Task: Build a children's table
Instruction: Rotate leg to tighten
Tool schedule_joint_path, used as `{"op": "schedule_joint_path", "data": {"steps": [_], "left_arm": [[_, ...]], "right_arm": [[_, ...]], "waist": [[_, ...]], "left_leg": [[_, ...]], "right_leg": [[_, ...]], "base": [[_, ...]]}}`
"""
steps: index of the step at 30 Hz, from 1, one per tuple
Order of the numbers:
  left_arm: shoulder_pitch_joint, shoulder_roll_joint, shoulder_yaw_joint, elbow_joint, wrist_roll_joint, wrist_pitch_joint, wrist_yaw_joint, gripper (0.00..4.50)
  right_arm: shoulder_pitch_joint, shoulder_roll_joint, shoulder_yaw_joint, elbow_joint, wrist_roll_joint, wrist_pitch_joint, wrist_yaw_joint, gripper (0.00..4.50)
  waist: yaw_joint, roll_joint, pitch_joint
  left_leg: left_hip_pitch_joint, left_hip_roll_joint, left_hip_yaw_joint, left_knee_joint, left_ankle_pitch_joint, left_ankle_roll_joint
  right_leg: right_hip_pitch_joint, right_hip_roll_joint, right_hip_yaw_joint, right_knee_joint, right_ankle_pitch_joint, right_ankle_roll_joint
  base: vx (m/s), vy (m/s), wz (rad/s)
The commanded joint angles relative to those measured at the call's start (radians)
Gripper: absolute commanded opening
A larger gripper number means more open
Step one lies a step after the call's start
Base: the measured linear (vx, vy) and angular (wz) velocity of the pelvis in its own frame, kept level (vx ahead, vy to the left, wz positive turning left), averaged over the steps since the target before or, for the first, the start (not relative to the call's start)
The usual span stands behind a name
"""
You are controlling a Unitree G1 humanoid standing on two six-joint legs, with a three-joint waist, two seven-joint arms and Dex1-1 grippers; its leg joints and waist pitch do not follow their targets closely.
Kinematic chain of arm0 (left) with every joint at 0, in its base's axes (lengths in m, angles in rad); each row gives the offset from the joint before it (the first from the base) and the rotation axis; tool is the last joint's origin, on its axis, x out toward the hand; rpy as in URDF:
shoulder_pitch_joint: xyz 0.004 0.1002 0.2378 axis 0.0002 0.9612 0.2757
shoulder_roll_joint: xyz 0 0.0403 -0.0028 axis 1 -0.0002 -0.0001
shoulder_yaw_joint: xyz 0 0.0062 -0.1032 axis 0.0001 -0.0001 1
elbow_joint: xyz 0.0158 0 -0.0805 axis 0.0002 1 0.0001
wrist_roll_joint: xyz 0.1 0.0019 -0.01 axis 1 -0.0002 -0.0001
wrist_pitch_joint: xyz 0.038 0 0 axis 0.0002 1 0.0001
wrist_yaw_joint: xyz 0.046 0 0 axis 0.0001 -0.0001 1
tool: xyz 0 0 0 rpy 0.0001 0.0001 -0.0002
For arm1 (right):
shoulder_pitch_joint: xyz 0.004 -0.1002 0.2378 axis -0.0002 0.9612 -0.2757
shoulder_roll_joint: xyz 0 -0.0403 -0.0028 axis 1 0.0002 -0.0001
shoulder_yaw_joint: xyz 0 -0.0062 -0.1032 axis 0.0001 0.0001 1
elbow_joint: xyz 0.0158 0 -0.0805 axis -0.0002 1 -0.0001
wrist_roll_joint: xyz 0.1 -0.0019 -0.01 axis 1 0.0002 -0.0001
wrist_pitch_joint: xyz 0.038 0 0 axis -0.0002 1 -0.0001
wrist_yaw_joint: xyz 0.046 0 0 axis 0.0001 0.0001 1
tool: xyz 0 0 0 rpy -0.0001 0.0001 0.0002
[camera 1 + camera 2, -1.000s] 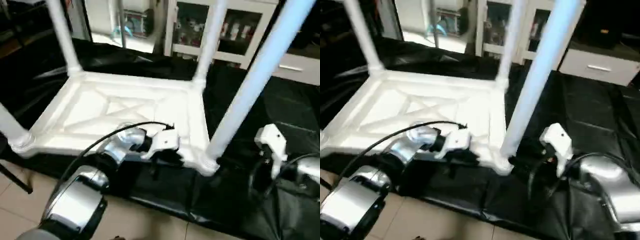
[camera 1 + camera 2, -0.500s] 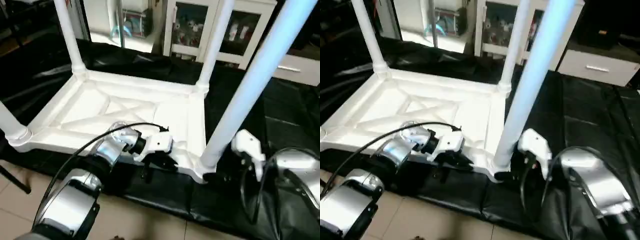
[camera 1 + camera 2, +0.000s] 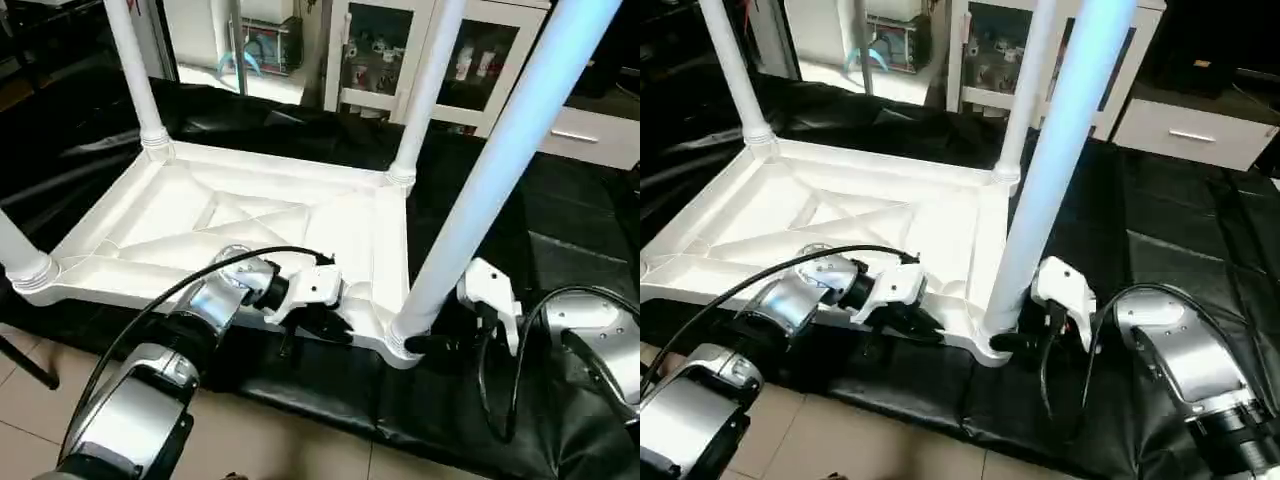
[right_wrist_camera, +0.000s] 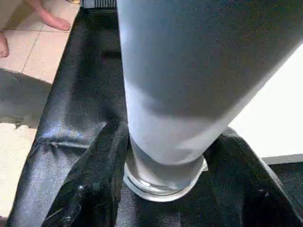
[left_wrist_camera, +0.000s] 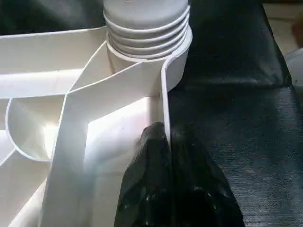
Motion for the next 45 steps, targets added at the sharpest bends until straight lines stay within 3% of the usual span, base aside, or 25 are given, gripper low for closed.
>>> {"op": "schedule_joint_path", "data": {"steps": [1, 10, 13, 14, 16, 18, 20, 22, 23, 25, 27, 28, 29, 30, 31, 33, 36, 39, 44, 45], "left_arm": [[0.016, -0.015, -0.037, -0.018, 0.005, -0.003, -0.028, 0.0], [0.024, -0.013, -0.045, -0.032, 0.011, 0.005, -0.017, 0.0], [0.021, -0.019, -0.04, -0.03, 0.007, 0.008, -0.004, 0.0], [0.021, -0.021, -0.038, -0.028, 0.007, 0.008, 0.0, 0.0], [0.013, -0.046, -0.014, -0.012, -0.007, 0.024, 0.049, 0.0], [0.008, -0.057, -0.005, -0.005, -0.011, 0.034, 0.075, 0.0], [0.001, -0.066, 0.001, 0.007, -0.007, 0.031, 0.106, 0.0], [-0.025, -0.093, 0.018, 0.046, 0.0, 0.047, 0.189, 0.0], [-0.043, -0.11, 0.028, 0.074, 0.006, 0.053, 0.25, 0.0], [-0.06, -0.131, 0.041, 0.1, 0.002, 0.068, 0.288, 0.0], [-0.118, -0.197, 0.058, 0.171, 0.012, 0.086, 0.435, 0.0], [-0.135, -0.216, 0.064, 0.189, 0.02, 0.09, 0.489, 0.0], [-0.151, -0.233, 0.069, 0.205, 0.025, 0.098, 0.536, 0.0], [-0.156, -0.238, 0.07, 0.21, 0.027, 0.101, 0.551, 0.0], [-0.172, -0.253, 0.075, 0.225, 0.033, 0.108, 0.602, 0.0], [-0.201, -0.277, 0.083, 0.253, 0.044, 0.114, 0.691, 0.0], [-0.24, -0.302, 0.097, 0.29, 0.055, 0.111, 0.771, 0.0], [-0.257, -0.307, 0.097, 0.312, 0.062, 0.091, 0.784, 0.0], [-0.254, -0.289, 0.085, 0.329, 0.078, 0.075, 0.773, 0.0], [-0.25, -0.283, 0.08, 0.333, 0.081, 0.069, 0.762, 0.0]], "right_arm": [[0.006, -0.017, 0.049, 0.011, -0.029, -0.004, 0.031, 2.15], [0.044, -0.002, 0.048, 0.055, -0.034, -0.017, 0.028, 2.01], [0.058, 0.018, 0.027, 0.059, -0.019, -0.004, -0.004, 2.01], [0.059, 0.025, 0.022, 0.061, -0.017, 0.001, -0.017, 2.01], [0.048, 0.088, -0.023, 0.103, -0.01, 0.035, -0.13, 1.99], [0.041, 0.112, -0.039, 0.124, -0.011, 0.054, -0.179, 1.97], [0.035, 0.132, -0.048, 0.141, -0.018, 0.061, -0.22, 1.95], [0.019, 0.195, -0.083, 0.18, -0.025, 0.101, -0.342, 1.95], [0.01, 0.238, -0.104, 0.196, -0.026, 0.123, -0.415, 1.95], [-0.002, 0.281, -0.123, 0.213, -0.029, 0.146, -0.49, 1.95], [-0.06, 0.431, -0.18, 0.294, -0.067, 0.18, -0.768, 1.94], [-0.079, 0.47, -0.195, 0.322, -0.082, 0.184, -0.852, 1.94], [-0.098, 0.508, -0.21, 0.355, -0.088, 0.177, -0.927, 1.94], [-0.103, 0.518, -0.213, 0.364, -0.088, 0.176, -0.945, 1.94], [-0.12, 0.55, -0.222, 0.392, -0.092, 0.17, -1.005, 1.94], [-0.15, 0.599, -0.227, 0.437, -0.109, 0.142, -1.101, 1.94], [-0.195, 0.648, -0.219, 0.487, -0.14, 0.105, -1.173, 1.94], [-0.221, 0.668, -0.227, 0.508, -0.156, 0.084, -1.187, 1.93], [-0.221, 0.639, -0.226, 0.457, -0.118, 0.021, -1.079, 1.93], [-0.209, 0.632, -0.232, 0.422, -0.098, 0.013, -1.045, 2.28]], "waist": [[-0.001, -0.019, -0.061], [0.0, -0.019, -0.062], [0.001, -0.02, -0.062], [0.001, -0.009, -0.061], [-0.004, -0.013, -0.057], [-0.015, -0.014, -0.053], [-0.024, -0.015, -0.052], [-0.034, -0.019, -0.051], [-0.039, -0.016, -0.051], [-0.055, -0.018, -0.051], [-0.069, -0.022, -0.05], [-0.082, -0.02, -0.053], [-0.095, -0.015, -0.055], [-0.101, -0.007, -0.057], [-0.104, -0.004, -0.057], [-0.11, -0.005, -0.057], [-0.112, -0.004, -0.057], [-0.106, -0.003, -0.063], [-0.09, -0.006, -0.073], [-0.087, -0.007, -0.074]], "left_leg": [[0.006, 0.032, -0.008, -0.068, -0.214, 0.082], [0.007, 0.032, -0.008, -0.068, -0.22, 0.081], [0.006, 0.031, -0.009, -0.07, -0.232, 0.074], [0.008, 0.031, -0.011, -0.072, -0.242, 0.068], [0.01, 0.03, -0.01, -0.076, -0.288, 0.055], [0.011, 0.027, -0.015, -0.081, -0.352, 0.032], [0.018, 0.025, -0.022, -0.081, -0.41, 0.01], [0.018, 0.022, -0.022, -0.08, -0.418, 0.011], [0.019, 0.02, -0.026, -0.08, -0.423, 0.004], [0.01, 0.016, -0.032, -0.08, -0.435, -0.001], [0.009, 0.013, -0.037, -0.079, -0.448, -0.009], [0.005, 0.009, -0.044, -0.076, -0.455, -0.025], [-0.004, 0.012, -0.054, -0.082, -0.452, -0.036], [-0.006, 0.015, -0.061, -0.087, -0.452, -0.03], [-0.007, 0.016, -0.062, -0.088, -0.456, -0.024], [0.004, 0.013, -0.056, -0.085, -0.471, -0.019], [0.001, 0.011, -0.049, -0.084, -0.451, -0.005], [-0.005, 0.013, -0.042, -0.084, -0.372, 0.01], [-0.004, 0.012, -0.028, -0.071, -0.236, 0.071], [-0.005, 0.012, -0.026, -0.069, -0.213, 0.081]], "right_leg": [[0.05, -0.037, 0.034, -0.05, -0.231, -0.25], [0.049, -0.036, 0.033, -0.05, -0.228, -0.25], [0.05, -0.036, 0.034, -0.052, -0.239, -0.242], [0.049, -0.037, 0.034, -0.053, -0.245, -0.241], [0.047, -0.033, 0.031, -0.061, -0.286, -0.236], [0.044, -0.033, 0.028, -0.071, -0.385, -0.209], [0.039, -0.038, 0.023, -0.088, -0.519, -0.157], [0.032, -0.035, 0.023, -0.094, -0.542, -0.141], [0.031, -0.035, 0.019, -0.097, -0.559, -0.132], [0.035, -0.033, 0.011, -0.101, -0.601, -0.105], [0.032, -0.033, 0.004, -0.108, -0.642, -0.081], [0.034, -0.035, -0.005, -0.11, -0.676, -0.065], [0.044, -0.039, -0.011, -0.111, -0.668, -0.058], [0.053, -0.042, -0.015, -0.112, -0.613, -0.071], [0.052, -0.041, -0.016, -0.112, -0.584, -0.083], [0.042, -0.039, -0.017, -0.115, -0.514, -0.123], [0.041, -0.038, -0.01, -0.11, -0.472, -0.15], [0.048, -0.038, 0.0, -0.096, -0.357, -0.186], [0.054, -0.037, 0.007, -0.073, -0.193, -0.24], [0.055, -0.037, 0.007, -0.069, -0.17, -0.245]], "base": [[0.0, 0.0, 0.0], [0.0, 0.0, 0.0], [0.0, 0.0, 0.0], [0.0, 0.0, 0.0], [0.0, 0.0, 0.0], [0.0, 0.0, 0.0], [0.0, 0.0, 0.0], [0.0, 0.0, 0.0], [0.0, 0.0, 0.0], [0.0, 0.0, 0.0], [0.0, 0.0, 0.0], [0.0, 0.0, 0.0], [0.0, 0.0, 0.0], [-0.025, 0.028, -0.2], [0.0, 0.0, 0.0], [0.0, 0.0, 0.0], [0.0, 0.0, 0.0], [0.0, 0.0, 0.0], [0.0, 0.0, 0.0], [0.0, 0.0, 0.0]]}}
